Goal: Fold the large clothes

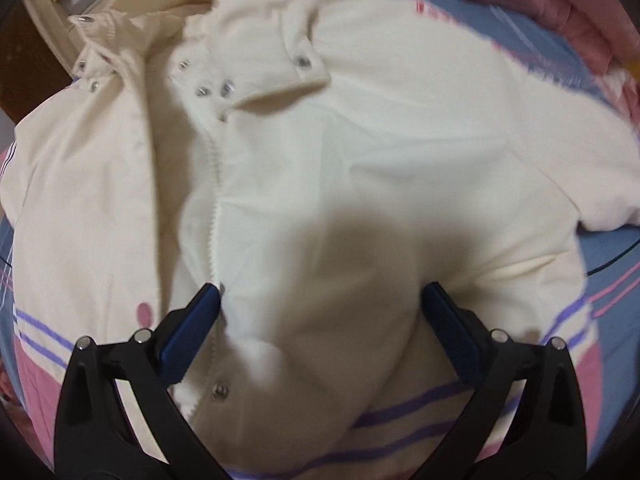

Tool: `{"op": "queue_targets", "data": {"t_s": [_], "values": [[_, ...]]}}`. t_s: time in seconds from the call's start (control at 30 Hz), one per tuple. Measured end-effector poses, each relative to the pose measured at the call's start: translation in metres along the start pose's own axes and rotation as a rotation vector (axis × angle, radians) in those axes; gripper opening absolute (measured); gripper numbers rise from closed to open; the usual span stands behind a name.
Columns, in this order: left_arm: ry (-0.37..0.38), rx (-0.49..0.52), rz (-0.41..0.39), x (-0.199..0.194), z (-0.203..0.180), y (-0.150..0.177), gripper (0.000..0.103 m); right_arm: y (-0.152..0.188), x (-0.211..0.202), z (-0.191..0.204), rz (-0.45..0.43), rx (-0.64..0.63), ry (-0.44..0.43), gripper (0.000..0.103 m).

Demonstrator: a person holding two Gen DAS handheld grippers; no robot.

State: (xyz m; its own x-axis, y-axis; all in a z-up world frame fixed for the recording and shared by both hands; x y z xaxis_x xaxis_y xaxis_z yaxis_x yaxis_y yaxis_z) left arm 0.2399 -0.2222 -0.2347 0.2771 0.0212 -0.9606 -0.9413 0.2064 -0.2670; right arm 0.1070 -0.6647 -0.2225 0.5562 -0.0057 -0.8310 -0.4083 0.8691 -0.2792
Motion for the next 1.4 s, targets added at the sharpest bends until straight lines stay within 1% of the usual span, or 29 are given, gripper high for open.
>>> {"op": "queue_targets", "data": {"t_s": [0.1, 0.13, 0.17, 0.23, 0.27, 0.3, 0.33, 0.37, 0.4, 0.43, 0.47, 0.5, 0.57, 0.6, 0.67, 0.7, 0.73, 0.8, 0.83, 0.9, 1.0, 1.07, 1.1, 1.13, 1.17, 1.23, 1.3, 1.33, 1.4], "values": [[0.02, -0.012, -0.076, -0.022, 0.003, -0.002, 0.101, -0.005, -0.001, 0.0, -0.014, 0.006, -0.003, 0.096], [0.022, -0.016, -0.084, -0.025, 0.003, -0.003, 0.101, -0.01, 0.005, -0.001, -0.002, 0.024, -0.008, 0.096], [0.025, -0.019, -0.082, -0.025, 0.003, -0.004, 0.101, -0.013, 0.009, -0.004, 0.012, 0.041, -0.019, 0.096], [0.001, -0.009, -0.031, -0.009, 0.002, -0.004, 0.101, -0.019, 0.018, -0.013, 0.034, 0.108, -0.048, 0.096], [-0.042, 0.003, 0.016, 0.006, 0.001, -0.003, 0.101, -0.021, 0.019, -0.017, 0.028, 0.126, -0.048, 0.088], [-0.027, 0.003, 0.048, 0.019, 0.0, -0.001, 0.101, -0.023, 0.019, -0.02, 0.012, 0.137, -0.042, 0.068], [-0.009, -0.013, 0.04, 0.022, 0.004, -0.001, 0.101, -0.024, 0.018, -0.022, 0.007, 0.133, -0.033, 0.055], [-0.001, -0.021, 0.029, 0.021, 0.005, -0.001, 0.101, -0.025, 0.017, -0.024, 0.007, 0.13, -0.035, 0.038], [-0.003, -0.021, 0.027, 0.018, 0.005, -0.002, 0.101, -0.026, 0.013, -0.026, 0.001, 0.14, -0.06, 0.03], [-0.005, -0.019, 0.026, 0.015, 0.005, -0.002, 0.101, -0.026, 0.005, -0.027, -0.015, 0.154, -0.098, 0.027], [-0.004, -0.02, 0.025, 0.012, 0.005, -0.003, 0.101, -0.026, -0.005, -0.025, -0.044, 0.16, -0.128, 0.02], [-0.001, -0.024, 0.018, 0.007, 0.007, -0.002, 0.101, -0.024, -0.016, -0.021, -0.072, 0.152, -0.149, 0.016], [0.009, -0.035, -0.009, -0.006, 0.015, 0.0, 0.101, -0.022, -0.05, 0.004, -0.16, 0.083, -0.172, 0.013], [0.012, -0.042, -0.023, -0.012, 0.019, 0.001, 0.101, -0.019, -0.069, 0.025, -0.202, 0.026, -0.175, 0.011], [0.017, -0.073, -0.047, -0.027, 0.038, 0.004, 0.101, -0.009, -0.101, 0.067, -0.24, -0.049, -0.226, 0.01], [0.02, -0.099, -0.057, -0.034, 0.053, 0.007, 0.101, -0.003, -0.116, 0.088, -0.241, -0.079, -0.273, 0.009], [0.019, -0.119, -0.063, -0.038, 0.065, 0.008, 0.101, 0.011, -0.135, 0.121, -0.231, -0.129, -0.344, 0.009], [0.016, -0.176, -0.083, -0.05, 0.097, 0.018, 0.101, 0.036, -0.16, 0.171, -0.211, -0.23, -0.422, 0.009], [0.013, -0.201, -0.092, -0.055, 0.112, 0.019, 0.101, 0.051, -0.171, 0.198, -0.201, -0.293, -0.453, 0.009], [-0.007, -0.265, -0.114, -0.068, 0.144, 0.03, 0.101, 0.099, -0.193, 0.261, -0.177, -0.462, -0.515, 0.009], [-0.058, -0.377, -0.129, -0.081, 0.21, 0.05, 0.101, 0.159, -0.199, 0.324, -0.159, -0.632, -0.546, 0.009], [-0.072, -0.425, -0.129, -0.084, 0.24, 0.065, 0.101, 0.189, -0.186, 0.355, -0.138, -0.709, -0.522, 0.009], [-0.079, -0.449, -0.127, -0.085, 0.255, 0.074, 0.101, 0.198, -0.175, 0.365, -0.118, -0.706, -0.507, 0.008], [-0.085, -0.463, -0.125, -0.085, 0.262, 0.078, 0.101, 0.197, -0.163, 0.367, -0.089, -0.652, -0.509, 0.008], [-0.094, -0.476, -0.122, -0.086, 0.273, 0.088, 0.101, 0.189, -0.154, 0.366, -0.071, -0.597, -0.519, 0.007], [-0.113, -0.493, -0.11, -0.083, 0.29, 0.108, 0.101, 0.161, -0.139, 0.354, -0.073, -0.47, -0.507, 0.007], [-0.122, -0.509, -0.096, -0.078, 0.306, 0.122, 0.101, 0.11, -0.124, 0.311, -0.133, -0.317, -0.427, 0.007], [-0.125, -0.513, -0.091, -0.077, 0.311, 0.127, 0.101, 0.083, -0.121, 0.28, -0.179, -0.232, -0.362, 0.007], [-0.134, -0.513, -0.078, -0.072, 0.312, 0.136, 0.101, 0.046, -0.121, 0.226, -0.261, -0.132, -0.225, 0.007]]}}
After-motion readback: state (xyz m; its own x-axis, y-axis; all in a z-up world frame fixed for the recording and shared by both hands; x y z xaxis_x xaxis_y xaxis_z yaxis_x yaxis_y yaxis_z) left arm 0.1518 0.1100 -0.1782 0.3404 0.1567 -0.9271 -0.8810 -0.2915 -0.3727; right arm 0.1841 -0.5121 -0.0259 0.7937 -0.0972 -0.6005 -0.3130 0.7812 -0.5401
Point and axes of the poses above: each gripper's, at about its wrist camera, not at the fingertips, and x roughly the way its jaws point, z to its left, y to its underside, the point moved 4 cm from there along x, roughly the way its jaws point, and after that the axes turned 8 degrees about z, right-handed, at the moved point
